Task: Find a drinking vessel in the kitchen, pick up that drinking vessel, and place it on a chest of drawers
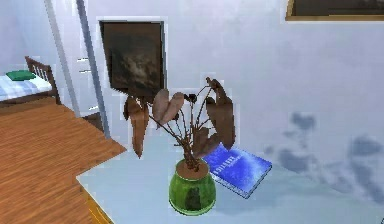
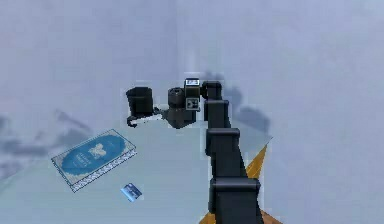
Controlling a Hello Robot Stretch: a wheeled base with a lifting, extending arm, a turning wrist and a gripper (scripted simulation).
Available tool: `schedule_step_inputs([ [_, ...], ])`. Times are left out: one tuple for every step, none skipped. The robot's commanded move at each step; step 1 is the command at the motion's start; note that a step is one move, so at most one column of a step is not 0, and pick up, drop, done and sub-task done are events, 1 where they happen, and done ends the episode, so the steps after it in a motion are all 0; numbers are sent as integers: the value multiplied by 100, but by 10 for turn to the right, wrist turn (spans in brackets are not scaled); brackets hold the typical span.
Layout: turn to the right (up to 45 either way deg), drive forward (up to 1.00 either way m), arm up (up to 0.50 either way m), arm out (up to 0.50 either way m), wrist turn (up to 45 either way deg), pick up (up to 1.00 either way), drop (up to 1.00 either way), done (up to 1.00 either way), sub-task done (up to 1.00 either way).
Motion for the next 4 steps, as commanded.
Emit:
schedule_step_inputs([
  [0, 0, 0, 0, -450, 0, 0, 0, 0],
  [0, 0, 0, 0, -60, 0, 0, 0, 0],
  [0, 0, -30, 0, 0, 0, 0, 0, 0],
  [0, 0, 0, 0, 0, 0, 100, 0, 0],
])
